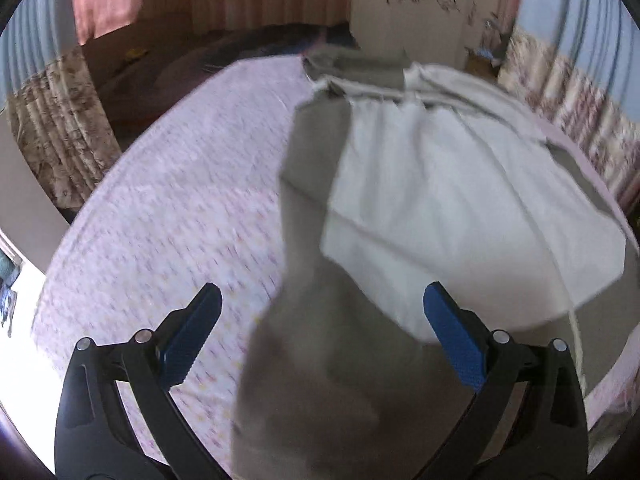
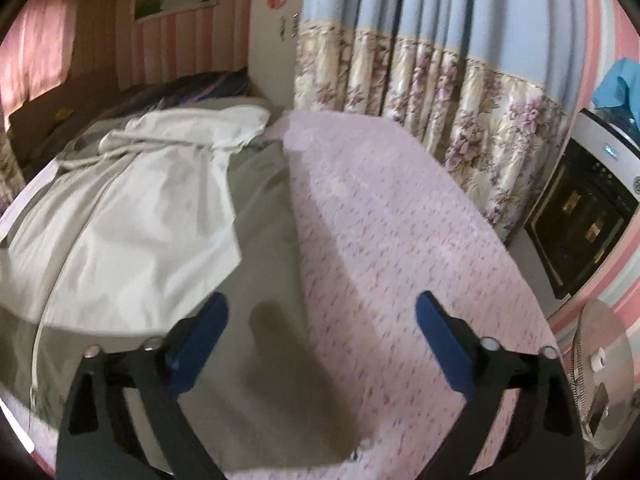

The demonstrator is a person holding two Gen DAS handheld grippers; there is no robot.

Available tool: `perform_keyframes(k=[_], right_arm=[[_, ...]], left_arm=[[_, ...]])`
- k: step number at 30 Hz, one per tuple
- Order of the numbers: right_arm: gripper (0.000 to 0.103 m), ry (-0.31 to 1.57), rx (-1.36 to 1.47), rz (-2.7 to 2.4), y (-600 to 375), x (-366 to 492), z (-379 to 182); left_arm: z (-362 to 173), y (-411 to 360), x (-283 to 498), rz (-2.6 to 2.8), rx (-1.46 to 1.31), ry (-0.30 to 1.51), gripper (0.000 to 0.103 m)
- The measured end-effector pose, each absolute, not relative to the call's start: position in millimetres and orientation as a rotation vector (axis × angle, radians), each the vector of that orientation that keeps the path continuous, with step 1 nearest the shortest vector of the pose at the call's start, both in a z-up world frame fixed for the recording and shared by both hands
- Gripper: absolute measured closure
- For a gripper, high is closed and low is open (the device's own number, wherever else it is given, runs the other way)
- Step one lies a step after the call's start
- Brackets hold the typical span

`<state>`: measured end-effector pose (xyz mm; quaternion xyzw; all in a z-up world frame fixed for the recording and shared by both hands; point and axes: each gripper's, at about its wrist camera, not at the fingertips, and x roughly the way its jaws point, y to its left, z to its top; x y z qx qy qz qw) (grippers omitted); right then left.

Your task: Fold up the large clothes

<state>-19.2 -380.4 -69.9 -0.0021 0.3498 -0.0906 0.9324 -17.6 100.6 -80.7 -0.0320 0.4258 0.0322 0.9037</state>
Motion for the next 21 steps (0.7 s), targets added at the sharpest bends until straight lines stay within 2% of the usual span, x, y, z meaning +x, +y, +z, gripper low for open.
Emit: perform_keyframes(k=[2, 3, 5, 10, 13, 16, 21], right_arm=[[0.016, 0.73, -0.006, -0.186, -380, -26, -72], [0.022, 0.738, -0.003, -0.188, -381, -31, -74], [0.027, 0.739, 0.034, -0.183, -383, -40, -78], [0.03, 0.705, 0.087, -0.174, -382, -57, -94], [0.031, 0.674, 0.104, -0.164, -382, -61, -104], [0.037, 0.667, 0.134, -0.13, -382, -63, -117], [0.039, 0.638, 0.123, -0.143, -376, -67, -128]], left_arm=[[-89, 99, -22, 0.07, -0.062, 0.902, 0.003], [-90, 100, -22, 0.07, -0.067, 0.905, 0.003], [-90, 103, -27, 0.077, -0.083, 0.891, 0.003], [-97, 107, -36, 0.06, -0.135, 0.845, 0.016], [-101, 107, -46, 0.053, -0.14, 0.782, 0.017], [-109, 106, -49, 0.049, -0.137, 0.753, 0.018], [-111, 102, -59, 0.036, -0.153, 0.697, 0.027]])
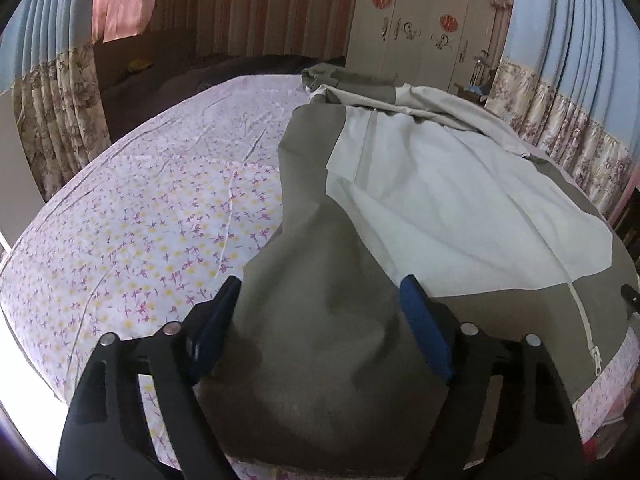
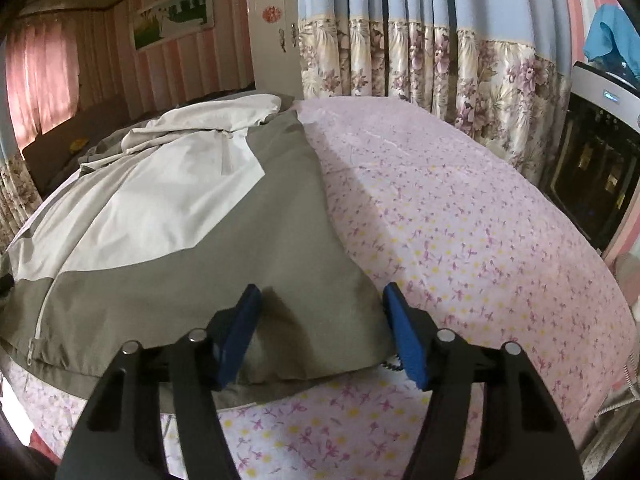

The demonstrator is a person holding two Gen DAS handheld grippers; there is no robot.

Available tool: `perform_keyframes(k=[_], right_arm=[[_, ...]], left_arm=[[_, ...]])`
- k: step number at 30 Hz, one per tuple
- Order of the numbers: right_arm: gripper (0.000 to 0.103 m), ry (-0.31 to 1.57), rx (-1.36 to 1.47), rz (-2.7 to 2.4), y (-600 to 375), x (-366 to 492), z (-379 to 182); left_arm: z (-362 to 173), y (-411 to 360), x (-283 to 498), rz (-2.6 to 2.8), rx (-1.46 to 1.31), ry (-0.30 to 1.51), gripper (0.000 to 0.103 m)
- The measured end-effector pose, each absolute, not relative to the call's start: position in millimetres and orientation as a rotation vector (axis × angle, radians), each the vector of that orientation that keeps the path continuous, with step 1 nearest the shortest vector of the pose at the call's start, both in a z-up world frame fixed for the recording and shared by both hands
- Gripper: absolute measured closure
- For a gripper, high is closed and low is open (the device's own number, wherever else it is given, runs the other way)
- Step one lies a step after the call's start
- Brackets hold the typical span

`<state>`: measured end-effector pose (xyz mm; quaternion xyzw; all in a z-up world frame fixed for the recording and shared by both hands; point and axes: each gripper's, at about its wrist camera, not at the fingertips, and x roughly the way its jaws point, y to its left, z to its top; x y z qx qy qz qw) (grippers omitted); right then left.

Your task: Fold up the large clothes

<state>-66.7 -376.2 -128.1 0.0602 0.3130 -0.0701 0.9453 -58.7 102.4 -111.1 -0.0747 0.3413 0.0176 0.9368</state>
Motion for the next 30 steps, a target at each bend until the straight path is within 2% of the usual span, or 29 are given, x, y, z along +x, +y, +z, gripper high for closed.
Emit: perform_keyframes(k=[4, 5, 6, 7, 9, 10, 12, 15, 17, 21, 30], right_arm=[[0.043, 0.623, 0.122, -0.141, -377, -67, -132], [0.049, 0.628, 0.122, -0.143, -378, -67, -132], [0.062, 0.628, 0.115, -0.148, -379, -68, -131], [0.069, 0.627, 0.116, -0.148, -380, -69, -129], [0.078, 0.621, 0.15, -0.117, -385, -72, -125], [0.08, 0.618, 0.159, -0.106, -385, -73, -123], [0.081, 0.6, 0.151, -0.094, -382, -75, -116], [0.082, 0.556, 0.155, -0.063, -377, -78, -100], [0.082, 0.533, 0.154, -0.039, -375, -78, -89], [0.082, 0.506, 0.178, -0.003, -374, -71, -68], [0.082, 0.435, 0.202, 0.072, -368, -17, -18]], left_arm=[[-115, 96, -62, 0.029, -0.133, 0.657, 0.028], [-117, 95, -61, 0.038, -0.116, 0.657, 0.028], [-118, 94, -59, 0.046, -0.105, 0.657, 0.028], [-117, 94, -59, 0.046, -0.108, 0.658, 0.029], [-115, 95, -58, 0.042, -0.124, 0.665, 0.044], [-114, 96, -57, 0.039, -0.124, 0.671, 0.048], [-112, 98, -56, 0.025, -0.124, 0.681, 0.066], [-106, 103, -54, -0.019, -0.165, 0.689, 0.085], [-99, 102, -53, -0.034, -0.171, 0.688, 0.091], [-86, 99, -48, -0.054, -0.169, 0.69, 0.096], [-13, 98, -3, -0.17, -0.16, 0.625, 0.098]])
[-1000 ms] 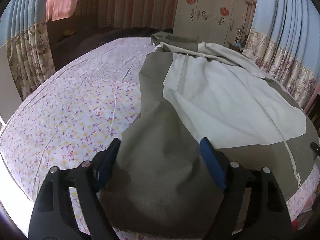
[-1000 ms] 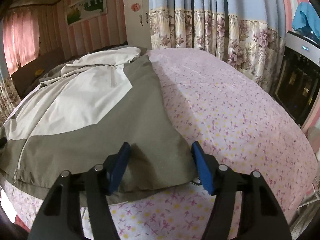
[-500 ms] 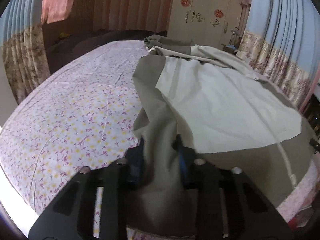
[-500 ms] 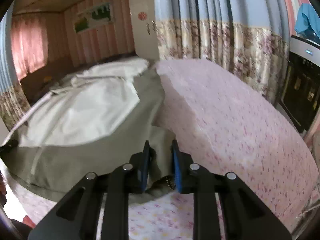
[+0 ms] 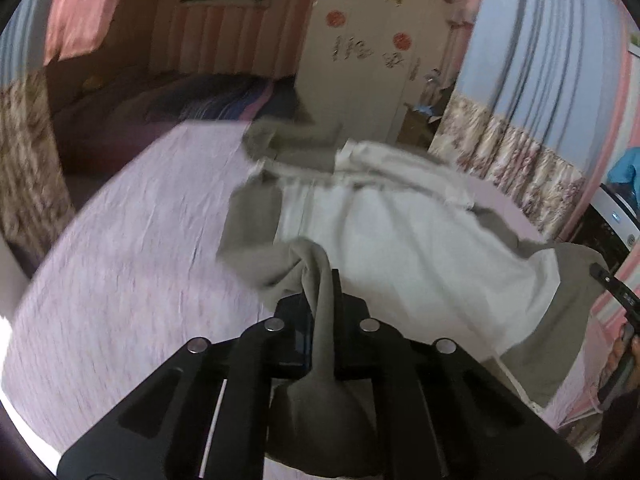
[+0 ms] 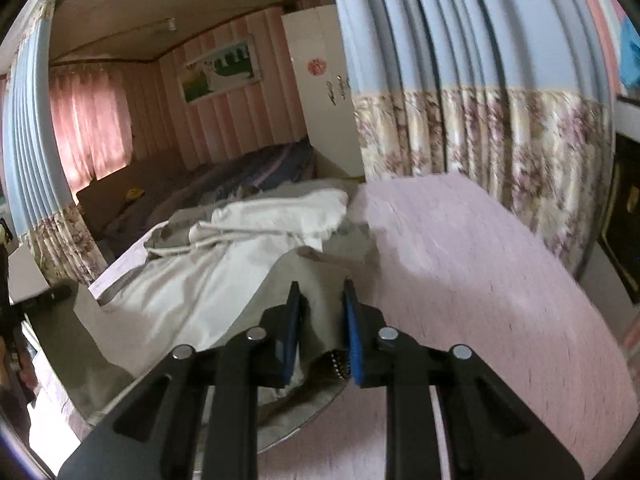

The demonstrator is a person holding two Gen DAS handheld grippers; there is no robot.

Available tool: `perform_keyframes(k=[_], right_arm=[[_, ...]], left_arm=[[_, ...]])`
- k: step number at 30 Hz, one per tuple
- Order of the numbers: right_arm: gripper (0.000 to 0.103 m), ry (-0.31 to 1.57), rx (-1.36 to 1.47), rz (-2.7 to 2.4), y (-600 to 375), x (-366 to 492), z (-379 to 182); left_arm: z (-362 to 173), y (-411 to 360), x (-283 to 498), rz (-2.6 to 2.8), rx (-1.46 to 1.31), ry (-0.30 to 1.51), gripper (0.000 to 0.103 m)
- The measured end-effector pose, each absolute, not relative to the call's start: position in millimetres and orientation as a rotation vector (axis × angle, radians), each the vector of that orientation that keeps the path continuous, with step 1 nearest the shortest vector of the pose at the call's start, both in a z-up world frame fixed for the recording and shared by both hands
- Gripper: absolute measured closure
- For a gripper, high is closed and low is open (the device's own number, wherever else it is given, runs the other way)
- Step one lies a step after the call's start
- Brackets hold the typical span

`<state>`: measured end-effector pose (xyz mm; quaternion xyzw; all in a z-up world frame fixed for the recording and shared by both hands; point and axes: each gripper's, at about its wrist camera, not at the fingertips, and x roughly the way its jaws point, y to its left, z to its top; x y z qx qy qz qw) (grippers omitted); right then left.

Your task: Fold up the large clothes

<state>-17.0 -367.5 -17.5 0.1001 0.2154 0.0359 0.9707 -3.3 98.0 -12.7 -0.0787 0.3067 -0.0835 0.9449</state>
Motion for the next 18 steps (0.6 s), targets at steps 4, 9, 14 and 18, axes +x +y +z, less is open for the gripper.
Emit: perform_keyframes(k=[4, 9, 14, 18], right_arm=[[0.083, 0.408, 0.167, 0.082, -368, 24, 13], [0.083, 0.379, 0.19, 0.09, -388, 99, 66], [0.082, 0.438, 0.21, 0.107, -388, 212, 111], [0.082, 0.54, 0.129, 0.061, -366, 312, 113]], left_arm=[[32, 97, 38, -0.219, -0.146, 0.596, 0.098], [75, 96, 90, -0.211, -0.077, 0.531, 0.098], [105, 103, 176, -0.17, -0.085, 0.536, 0.098], [101, 102, 259, -0.104, -0.04, 0.591, 0.098]])
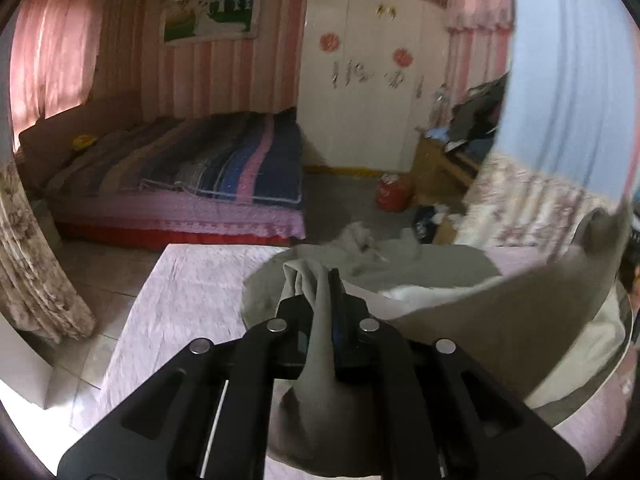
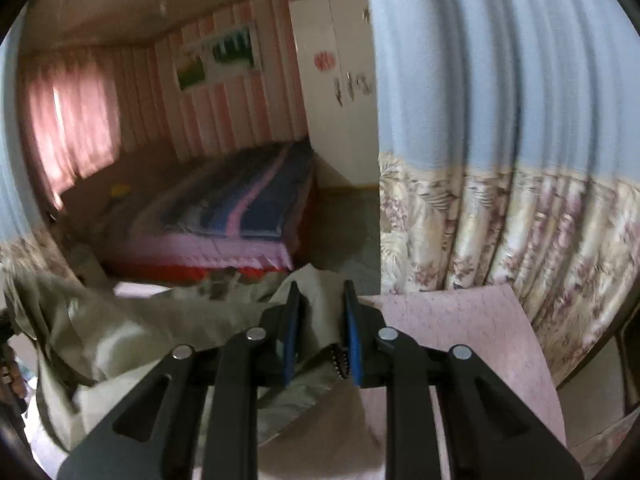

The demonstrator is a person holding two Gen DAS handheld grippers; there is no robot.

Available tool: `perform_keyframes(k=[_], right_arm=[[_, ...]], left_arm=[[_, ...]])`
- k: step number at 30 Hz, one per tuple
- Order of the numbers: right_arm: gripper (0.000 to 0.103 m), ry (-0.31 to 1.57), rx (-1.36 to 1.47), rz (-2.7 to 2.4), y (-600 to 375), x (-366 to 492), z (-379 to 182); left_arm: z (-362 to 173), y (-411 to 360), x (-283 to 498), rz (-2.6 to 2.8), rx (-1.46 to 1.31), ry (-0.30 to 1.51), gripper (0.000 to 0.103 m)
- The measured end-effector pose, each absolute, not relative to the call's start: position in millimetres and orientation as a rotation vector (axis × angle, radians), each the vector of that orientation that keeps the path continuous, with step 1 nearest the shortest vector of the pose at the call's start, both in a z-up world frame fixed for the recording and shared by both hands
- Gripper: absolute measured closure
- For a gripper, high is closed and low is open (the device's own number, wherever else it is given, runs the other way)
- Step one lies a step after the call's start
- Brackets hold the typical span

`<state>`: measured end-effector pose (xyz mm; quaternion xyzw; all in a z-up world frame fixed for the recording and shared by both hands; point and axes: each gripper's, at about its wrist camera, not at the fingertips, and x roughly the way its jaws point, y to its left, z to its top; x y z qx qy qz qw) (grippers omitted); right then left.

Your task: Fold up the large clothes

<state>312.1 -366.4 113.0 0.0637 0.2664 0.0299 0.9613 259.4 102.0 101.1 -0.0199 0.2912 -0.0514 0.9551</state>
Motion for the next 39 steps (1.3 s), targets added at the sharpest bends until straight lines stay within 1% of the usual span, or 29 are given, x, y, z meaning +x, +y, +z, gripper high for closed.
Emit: perform_keyframes(k=[2, 4, 6, 7, 8, 9, 10, 11, 12, 13, 14, 15, 16, 19, 20, 21, 22, 23, 25, 27, 29, 32, 35, 36, 37, 38, 39], right_arm=[[0.082, 0.61, 0.106, 0.032, -360, 358, 100], [0.081, 0.72, 0.091, -0.013, -357, 407, 71], [0.073, 0.853, 0.092, -0.056, -359, 444, 32], [0.073, 0.9, 0.105, -0.062, -362, 456, 16], [0.069, 0.93, 0.122, -0.058, -365, 463, 3], [0.06, 0.958, 0.14, -0.05, -369, 467, -8], [0.053, 0.957, 0.157, -0.038, -372, 465, -10], [0.038, 0.932, 0.176, -0.018, -375, 458, -7], [0.026, 0.869, 0.201, 0.012, -380, 448, 4], [0.023, 0.808, 0.217, 0.026, -385, 439, 17], [0.021, 0.77, 0.226, 0.028, -388, 433, 27], [0.02, 0.724, 0.236, 0.03, -393, 425, 41], [0.019, 0.697, 0.243, 0.032, -396, 419, 50], [0.019, 0.66, 0.244, 0.057, -395, 405, 66], [0.019, 0.656, 0.232, 0.058, -393, 402, 66], [0.019, 0.656, 0.219, 0.056, -391, 401, 65], [0.019, 0.66, 0.201, 0.052, -387, 400, 62], [0.019, 0.667, 0.174, 0.046, -382, 400, 57], [0.019, 0.683, 0.151, 0.045, -377, 402, 48], [0.019, 0.711, 0.148, 0.044, -377, 405, 37], [0.019, 0.747, 0.139, 0.051, -375, 411, 20], [0.019, 0.805, 0.101, 0.067, -365, 422, -1], [0.019, 0.883, 0.016, 0.08, -346, 440, -28], [0.026, 0.931, -0.026, 0.063, -338, 449, -42], [0.041, 0.954, -0.043, 0.065, -333, 451, -49], [0.076, 0.969, -0.056, 0.09, -328, 454, -56], [0.089, 0.961, -0.104, 0.078, -320, 454, -59]], left_arm=[[90, 104, 295, -0.077, -0.033, 0.63, 0.098], [67, 107, 337, -0.06, -0.036, 0.706, 0.098], [36, 108, 375, -0.04, -0.024, 0.797, 0.095], [20, 110, 388, -0.029, -0.007, 0.84, 0.095], [1, 111, 403, -0.015, 0.001, 0.888, 0.093], [-12, 114, 410, -0.013, -0.002, 0.923, 0.089], [-23, 119, 417, -0.02, -0.021, 0.955, 0.087], [-26, 124, 418, -0.032, -0.044, 0.963, 0.084], [-25, 129, 417, -0.051, -0.078, 0.962, 0.081], [-18, 137, 414, -0.079, -0.13, 0.95, 0.078], [-12, 141, 412, -0.101, -0.161, 0.938, 0.069], [-5, 144, 409, -0.12, -0.185, 0.928, 0.061], [2, 148, 407, -0.136, -0.204, 0.921, 0.06], [29, 150, 405, -0.18, -0.246, 0.895, 0.045], [37, 150, 404, -0.198, -0.263, 0.881, 0.028], [46, 149, 402, -0.177, -0.253, 0.846, 0.007], [57, 149, 398, -0.109, -0.212, 0.783, 0.003], [68, 149, 395, -0.077, -0.176, 0.726, 0.003], [77, 156, 394, -0.073, -0.193, 0.715, 0.003], [75, 163, 390, -0.048, -0.21, 0.732, 0.003], [62, 163, 383, -0.035, -0.177, 0.762, 0.003], [29, 159, 370, -0.047, -0.134, 0.825, 0.003], [0, 156, 363, -0.096, -0.158, 0.877, 0.003], [-7, 156, 365, -0.107, -0.163, 0.889, 0.003], [-14, 153, 369, -0.111, -0.161, 0.903, 0.003], [-20, 148, 374, -0.108, -0.151, 0.91, 0.004], [-24, 146, 379, -0.109, -0.145, 0.909, 0.011]])
